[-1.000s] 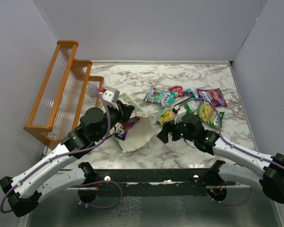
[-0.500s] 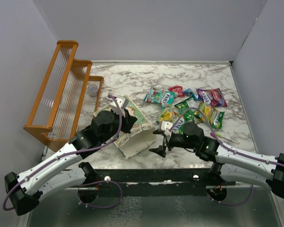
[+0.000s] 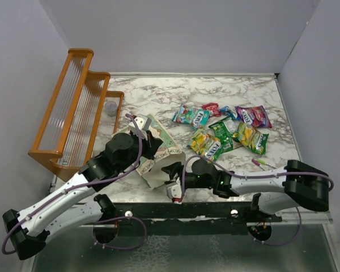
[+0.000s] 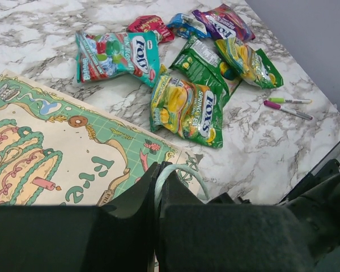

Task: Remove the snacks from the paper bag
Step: Take out the snack from the paper bag.

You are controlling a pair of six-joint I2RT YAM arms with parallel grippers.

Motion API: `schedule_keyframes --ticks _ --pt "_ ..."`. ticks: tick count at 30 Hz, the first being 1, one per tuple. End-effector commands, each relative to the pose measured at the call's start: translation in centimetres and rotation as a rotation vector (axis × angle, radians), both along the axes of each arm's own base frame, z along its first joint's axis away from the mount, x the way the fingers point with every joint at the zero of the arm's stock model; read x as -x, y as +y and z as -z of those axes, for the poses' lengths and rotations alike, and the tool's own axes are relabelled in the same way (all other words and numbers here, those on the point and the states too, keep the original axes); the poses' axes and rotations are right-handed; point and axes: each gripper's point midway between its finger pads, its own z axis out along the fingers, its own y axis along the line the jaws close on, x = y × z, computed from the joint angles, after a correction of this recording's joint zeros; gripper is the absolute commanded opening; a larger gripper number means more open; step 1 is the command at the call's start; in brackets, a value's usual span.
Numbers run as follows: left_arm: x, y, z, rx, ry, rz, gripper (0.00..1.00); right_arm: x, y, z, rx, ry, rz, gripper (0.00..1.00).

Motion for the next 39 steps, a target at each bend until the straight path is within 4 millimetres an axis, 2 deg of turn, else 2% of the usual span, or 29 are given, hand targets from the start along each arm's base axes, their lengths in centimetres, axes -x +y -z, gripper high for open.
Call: schedule_keyframes --ticks 1,7,11,15,16,18,29,33,39 --pt "-0.2 0.6 -2.8 0.034 -0.059 -0.022 0.0 -3.4 2.4 -2.5 -0.076 -0.272 0.052 0.6" --pt "0.0 0.7 -3.1 0.039 -0.071 -0.015 0.0 -5.5 4.7 -1.1 -0.071 -0.34 0.098 0.59" --pt "0.1 0.7 -3.5 0.041 -0.077 -0.007 0.0 -7.4 5.7 0.9 -0.009 -0.383 0.139 0.59" --pt "0.3 0.6 -3.6 0.046 -0.079 0.004 0.0 -8.2 6.5 2.1 0.024 -0.376 0.135 0.59" --pt "0.3 0.6 -3.7 0.05 -0.082 0.003 0.0 -9.1 6.2 2.5 0.037 -0.374 0.151 0.59" --pt "0.3 0.7 -3.8 0.056 -0.086 0.002 0.0 -9.7 6.0 3.2 0.064 -0.374 0.155 0.59" --pt "0.5 0.4 -4.0 0.074 -0.085 0.019 0.0 -10.8 6.0 6.2 0.121 -0.356 0.146 0.65" --pt "0.5 0.1 -4.1 0.077 -0.083 0.025 0.0 -11.2 6.6 6.3 0.089 -0.337 0.167 0.71" --pt "0.5 -0.3 -4.0 0.079 -0.074 0.038 0.0 -12.1 7.3 6.9 0.058 -0.351 0.186 0.73"
